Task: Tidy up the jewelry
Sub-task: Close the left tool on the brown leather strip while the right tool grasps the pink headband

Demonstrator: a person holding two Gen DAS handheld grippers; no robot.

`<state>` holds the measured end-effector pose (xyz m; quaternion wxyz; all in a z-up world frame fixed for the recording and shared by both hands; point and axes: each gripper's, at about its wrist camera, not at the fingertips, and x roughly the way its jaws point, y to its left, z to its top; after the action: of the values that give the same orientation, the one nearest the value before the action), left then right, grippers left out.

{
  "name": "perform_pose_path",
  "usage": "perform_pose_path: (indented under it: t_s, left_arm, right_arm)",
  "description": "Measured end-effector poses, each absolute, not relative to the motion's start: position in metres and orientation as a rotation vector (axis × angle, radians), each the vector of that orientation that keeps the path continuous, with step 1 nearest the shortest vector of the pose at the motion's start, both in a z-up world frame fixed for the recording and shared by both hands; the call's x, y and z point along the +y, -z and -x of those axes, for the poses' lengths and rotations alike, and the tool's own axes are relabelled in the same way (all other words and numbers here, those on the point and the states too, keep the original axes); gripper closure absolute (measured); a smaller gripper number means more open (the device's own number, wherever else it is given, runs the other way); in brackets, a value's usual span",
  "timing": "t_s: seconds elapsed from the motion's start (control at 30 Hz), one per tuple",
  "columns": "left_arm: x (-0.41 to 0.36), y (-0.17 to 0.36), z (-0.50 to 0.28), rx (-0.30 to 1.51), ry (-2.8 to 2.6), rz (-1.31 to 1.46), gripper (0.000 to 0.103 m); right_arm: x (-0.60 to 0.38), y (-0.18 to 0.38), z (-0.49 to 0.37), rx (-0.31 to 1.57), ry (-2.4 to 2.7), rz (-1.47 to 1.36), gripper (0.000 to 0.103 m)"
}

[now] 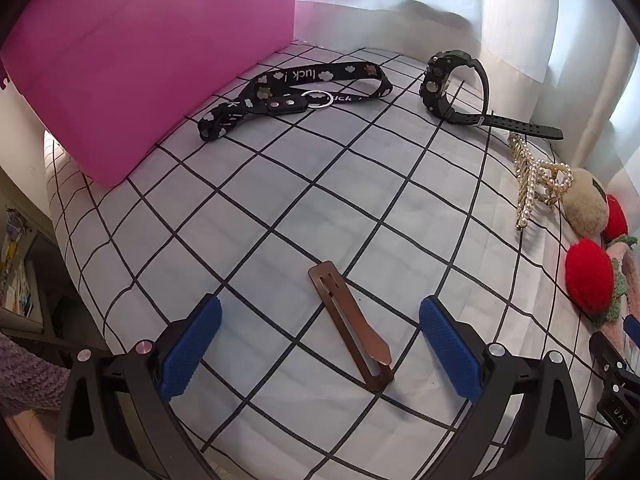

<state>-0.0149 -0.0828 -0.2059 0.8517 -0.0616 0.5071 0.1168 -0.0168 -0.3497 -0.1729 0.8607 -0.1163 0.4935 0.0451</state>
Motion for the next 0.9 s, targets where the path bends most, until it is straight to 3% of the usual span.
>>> perform_pose_path:
  t_s: [0.07,0.2,0.9]
  left_arm:
    - [-0.084,0.207,0.018,1.044,-0.249,0.128,0.005]
    - [-0.087,0.206,0.027,1.007,-0.252,0.120,0.005]
    - [-0.086,0.205,0.028,1.001,-0.239,0.125,0.006]
  right_arm:
    - [-0.351,0.175,0.017,1.037,-0.096,0.227,0.024]
    - [-0.363,0.181,0.013,1.038,-0.056,0.158,0.009]
    - [-0.348,0.184,0.024,1.001,-0.156,0.181,0.010]
